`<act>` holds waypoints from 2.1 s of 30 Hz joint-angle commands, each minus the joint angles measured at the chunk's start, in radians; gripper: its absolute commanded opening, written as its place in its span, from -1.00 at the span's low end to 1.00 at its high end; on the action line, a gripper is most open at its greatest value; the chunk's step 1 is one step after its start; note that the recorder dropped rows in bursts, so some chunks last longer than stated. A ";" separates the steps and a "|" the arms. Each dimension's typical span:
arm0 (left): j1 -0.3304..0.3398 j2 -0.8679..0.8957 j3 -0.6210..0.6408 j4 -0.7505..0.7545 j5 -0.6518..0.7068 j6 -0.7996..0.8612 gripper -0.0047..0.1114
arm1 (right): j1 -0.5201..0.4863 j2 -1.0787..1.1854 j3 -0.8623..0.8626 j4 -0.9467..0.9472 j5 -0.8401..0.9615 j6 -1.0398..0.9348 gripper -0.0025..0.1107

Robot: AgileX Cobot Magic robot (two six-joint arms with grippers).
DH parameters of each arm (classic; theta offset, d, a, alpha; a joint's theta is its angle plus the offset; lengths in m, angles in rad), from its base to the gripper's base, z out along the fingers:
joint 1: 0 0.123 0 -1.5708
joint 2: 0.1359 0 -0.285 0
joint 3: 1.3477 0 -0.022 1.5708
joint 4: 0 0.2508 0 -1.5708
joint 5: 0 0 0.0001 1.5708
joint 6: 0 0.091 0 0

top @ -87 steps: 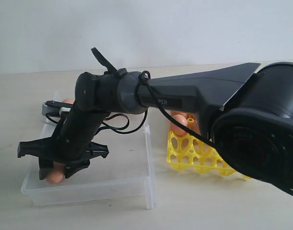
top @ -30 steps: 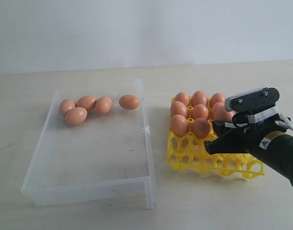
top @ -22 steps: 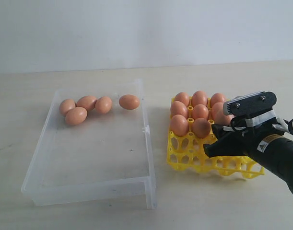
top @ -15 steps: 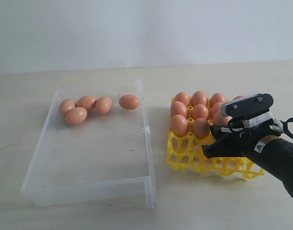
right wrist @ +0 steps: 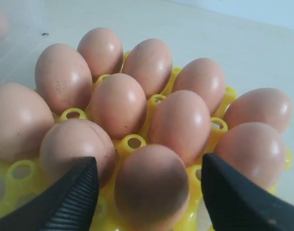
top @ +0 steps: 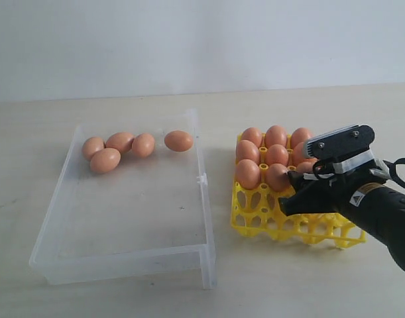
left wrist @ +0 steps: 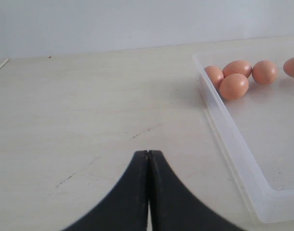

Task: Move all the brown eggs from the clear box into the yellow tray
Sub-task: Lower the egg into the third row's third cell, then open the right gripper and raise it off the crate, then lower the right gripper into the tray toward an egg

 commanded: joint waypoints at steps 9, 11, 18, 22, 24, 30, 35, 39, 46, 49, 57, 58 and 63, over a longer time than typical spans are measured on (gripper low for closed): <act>0.003 0.004 -0.005 0.003 -0.005 0.002 -0.92 | -0.009 -0.216 -0.022 0.065 0.138 -0.204 0.01; 0.003 0.004 -0.005 0.003 -0.005 0.002 -0.92 | -0.009 -0.320 -0.077 0.071 0.274 -0.233 -0.25; 0.003 0.004 -0.005 0.003 -0.005 0.002 -0.92 | 0.037 -0.407 -0.525 0.024 0.944 -0.214 -0.96; 0.003 0.004 -0.005 0.003 -0.005 0.002 -0.92 | 0.138 -0.274 -0.785 0.024 1.215 -0.138 -0.96; 0.003 0.004 -0.005 0.003 -0.005 0.002 -0.92 | 0.186 -0.194 -0.887 0.024 1.321 -0.138 -0.96; 0.003 0.004 -0.005 0.003 -0.005 0.002 -0.92 | 0.304 0.065 -1.148 0.024 1.529 -0.322 -0.96; 0.003 0.004 -0.005 0.003 -0.005 0.002 -0.92 | 0.381 0.209 -1.231 -0.143 1.513 -0.767 -0.92; 0.003 0.004 -0.005 0.003 -0.005 0.002 -0.92 | 0.399 0.277 -1.231 -0.099 1.359 -1.026 -0.58; 0.003 0.004 -0.005 0.003 -0.005 0.002 -0.92 | 0.421 0.375 -1.231 0.129 1.113 -1.332 0.14; 0.003 0.004 -0.005 0.003 -0.005 0.002 -0.92 | 0.421 0.409 -1.231 0.153 1.061 -1.345 0.14; 0.003 0.004 -0.005 0.003 -0.005 0.002 -0.92 | 0.421 0.486 -1.241 0.162 0.977 -1.384 0.14; 0.003 0.004 -0.005 0.003 -0.005 0.002 -0.92 | 0.421 0.499 -1.254 0.162 0.968 -1.384 0.14; 0.003 0.004 -0.005 0.003 -0.005 0.002 -0.92 | 0.421 0.562 -1.343 0.209 0.946 -1.384 0.14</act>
